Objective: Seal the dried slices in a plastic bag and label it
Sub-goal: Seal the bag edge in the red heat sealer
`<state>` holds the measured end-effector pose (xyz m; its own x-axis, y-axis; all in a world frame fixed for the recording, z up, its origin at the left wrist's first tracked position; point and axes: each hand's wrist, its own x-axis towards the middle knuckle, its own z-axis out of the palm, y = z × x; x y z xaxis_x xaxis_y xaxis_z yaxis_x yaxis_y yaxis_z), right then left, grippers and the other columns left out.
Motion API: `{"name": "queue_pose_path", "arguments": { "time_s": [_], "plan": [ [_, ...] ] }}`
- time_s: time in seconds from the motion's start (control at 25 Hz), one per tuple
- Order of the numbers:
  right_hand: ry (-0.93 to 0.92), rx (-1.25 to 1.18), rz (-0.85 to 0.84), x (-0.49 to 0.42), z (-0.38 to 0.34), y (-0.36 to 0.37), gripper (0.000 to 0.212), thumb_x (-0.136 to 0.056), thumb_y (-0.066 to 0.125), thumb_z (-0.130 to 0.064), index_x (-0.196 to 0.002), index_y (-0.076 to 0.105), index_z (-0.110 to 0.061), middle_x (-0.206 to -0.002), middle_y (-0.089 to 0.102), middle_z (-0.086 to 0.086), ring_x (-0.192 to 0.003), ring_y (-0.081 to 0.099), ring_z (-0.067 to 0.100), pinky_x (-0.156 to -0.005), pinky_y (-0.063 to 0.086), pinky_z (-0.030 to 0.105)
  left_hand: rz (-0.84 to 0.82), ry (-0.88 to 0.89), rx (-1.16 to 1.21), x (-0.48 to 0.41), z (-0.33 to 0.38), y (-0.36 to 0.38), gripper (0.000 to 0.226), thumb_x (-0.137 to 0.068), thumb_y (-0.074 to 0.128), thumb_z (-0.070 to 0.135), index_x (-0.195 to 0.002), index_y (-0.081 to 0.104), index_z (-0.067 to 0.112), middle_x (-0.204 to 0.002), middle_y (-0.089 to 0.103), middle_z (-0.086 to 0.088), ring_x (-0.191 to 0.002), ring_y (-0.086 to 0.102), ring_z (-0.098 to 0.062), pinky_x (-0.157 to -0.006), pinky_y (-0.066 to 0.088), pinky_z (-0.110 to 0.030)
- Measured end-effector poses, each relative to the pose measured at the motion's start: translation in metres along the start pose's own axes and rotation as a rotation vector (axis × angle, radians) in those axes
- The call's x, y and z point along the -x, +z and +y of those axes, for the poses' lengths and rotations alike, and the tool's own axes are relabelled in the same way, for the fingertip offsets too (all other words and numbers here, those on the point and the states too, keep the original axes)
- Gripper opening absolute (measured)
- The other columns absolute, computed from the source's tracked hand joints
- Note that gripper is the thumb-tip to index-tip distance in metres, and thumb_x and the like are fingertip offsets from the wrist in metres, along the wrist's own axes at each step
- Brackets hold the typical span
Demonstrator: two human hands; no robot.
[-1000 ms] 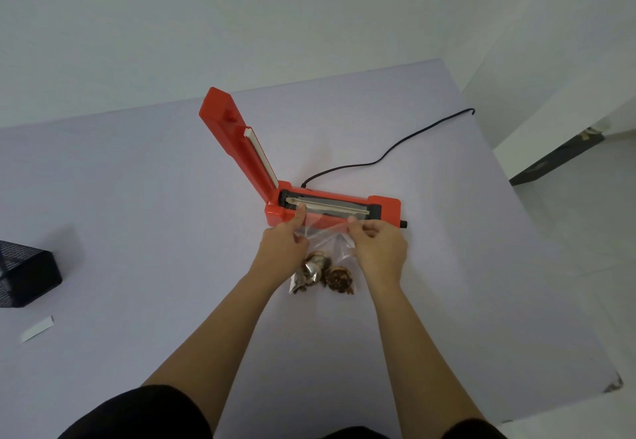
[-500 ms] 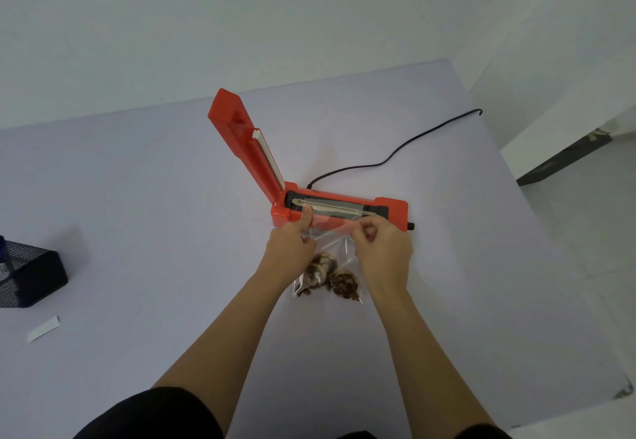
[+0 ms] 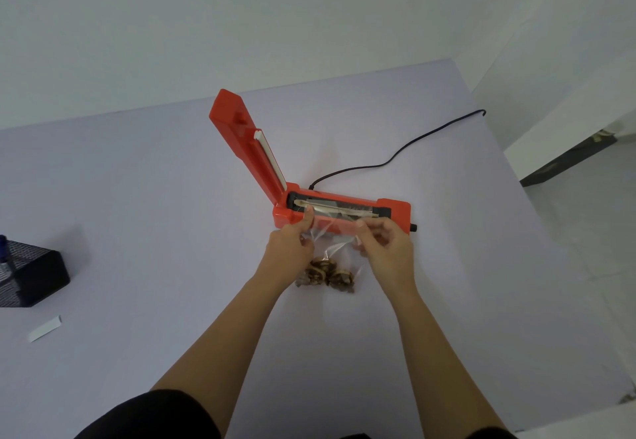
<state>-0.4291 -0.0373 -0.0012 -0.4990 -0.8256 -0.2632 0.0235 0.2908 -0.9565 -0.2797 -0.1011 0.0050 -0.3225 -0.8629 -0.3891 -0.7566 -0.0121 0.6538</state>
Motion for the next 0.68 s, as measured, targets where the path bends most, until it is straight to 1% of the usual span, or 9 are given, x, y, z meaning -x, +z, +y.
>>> {"name": "queue_pose_path", "arguments": {
  "time_s": [0.04,0.12,0.2,0.32,0.4,0.48,0.56,0.6,0.68],
  "plan": [
    [0.026,0.013,-0.011,-0.003,-0.002,0.000,0.001,-0.087,0.064,-0.023,-0.087,0.065,-0.023,-0.083,0.069,0.007,-0.076,0.068,0.023,-0.058,0.053,0.018,0.001,0.007,0.002,0.000,0.000,0.000,0.056,-0.093,0.041,0.007,-0.143,0.030,0.029,-0.100,0.060,-0.010,-0.081,0.063,-0.025,-0.073,0.048,-0.023],
    [0.007,0.062,-0.057,-0.010,-0.004,-0.002,0.005,-0.087,0.064,-0.022,-0.089,0.068,-0.024,-0.083,0.071,0.005,-0.074,0.069,0.023,-0.058,0.054,0.019,0.002,0.021,-0.005,0.000,-0.001,0.001,0.056,-0.093,0.041,0.007,-0.144,0.029,0.028,-0.101,0.061,-0.010,-0.080,0.062,-0.024,-0.073,0.047,-0.022],
    [-0.073,0.057,-0.125,-0.013,-0.007,-0.003,0.010,-0.087,0.064,-0.017,-0.090,0.070,-0.025,-0.081,0.072,-0.002,-0.071,0.069,0.017,-0.064,0.056,0.024,0.003,0.019,-0.010,-0.001,0.000,0.000,0.056,-0.093,0.041,0.006,-0.144,0.029,0.028,-0.100,0.059,-0.008,-0.078,0.059,-0.021,-0.074,0.045,-0.020],
    [-0.181,0.002,-0.201,-0.013,-0.007,-0.001,0.014,-0.087,0.063,-0.013,-0.089,0.071,-0.024,-0.085,0.072,-0.001,-0.073,0.069,0.017,-0.071,0.058,0.031,0.005,0.014,-0.003,0.000,0.000,-0.001,0.058,-0.094,0.041,0.006,-0.144,0.026,0.030,-0.103,0.055,-0.003,-0.081,0.056,-0.018,-0.075,0.046,-0.019],
    [-0.192,-0.008,-0.194,-0.013,-0.005,0.001,0.015,-0.086,0.064,-0.013,-0.087,0.070,-0.027,-0.080,0.072,-0.004,-0.070,0.068,0.017,-0.069,0.058,0.032,0.008,0.018,-0.010,-0.001,-0.002,0.000,0.058,-0.094,0.042,0.006,-0.144,0.026,0.030,-0.105,0.059,-0.006,-0.083,0.059,-0.021,-0.075,0.047,-0.021],
    [-0.145,0.007,-0.170,-0.015,-0.004,0.000,0.008,-0.084,0.067,-0.020,-0.088,0.071,-0.026,-0.072,0.070,-0.009,-0.064,0.068,0.017,-0.066,0.059,0.035,0.013,0.018,-0.013,-0.004,-0.005,0.001,0.057,-0.094,0.043,0.007,-0.144,0.027,0.029,-0.105,0.062,-0.011,-0.084,0.062,-0.025,-0.075,0.047,-0.022],
    [-0.085,0.086,-0.166,-0.018,-0.003,-0.001,0.013,-0.083,0.069,-0.026,-0.095,0.072,-0.021,-0.072,0.068,-0.010,-0.064,0.068,0.012,-0.063,0.059,0.032,0.022,0.017,-0.012,-0.006,-0.008,0.003,0.056,-0.093,0.043,0.007,-0.143,0.029,0.030,-0.103,0.063,-0.012,-0.083,0.063,-0.026,-0.074,0.049,-0.023],
    [-0.072,0.132,-0.177,-0.020,-0.003,-0.002,0.017,-0.083,0.068,-0.026,-0.099,0.072,-0.018,-0.076,0.069,-0.010,-0.066,0.068,0.009,-0.062,0.059,0.029,0.032,0.021,-0.006,-0.006,-0.009,0.004,0.056,-0.093,0.043,0.007,-0.143,0.031,0.030,-0.102,0.064,-0.012,-0.083,0.064,-0.026,-0.075,0.051,-0.025],
    [-0.098,0.182,-0.219,-0.023,-0.002,-0.003,0.015,-0.086,0.065,-0.021,-0.098,0.072,-0.016,-0.084,0.071,-0.004,-0.069,0.068,0.008,-0.060,0.057,0.025,0.068,0.033,0.000,-0.005,-0.011,0.006,0.055,-0.093,0.046,0.007,-0.142,0.034,0.029,-0.105,0.065,-0.013,-0.085,0.064,-0.027,-0.080,0.053,-0.028]
  ]
}}
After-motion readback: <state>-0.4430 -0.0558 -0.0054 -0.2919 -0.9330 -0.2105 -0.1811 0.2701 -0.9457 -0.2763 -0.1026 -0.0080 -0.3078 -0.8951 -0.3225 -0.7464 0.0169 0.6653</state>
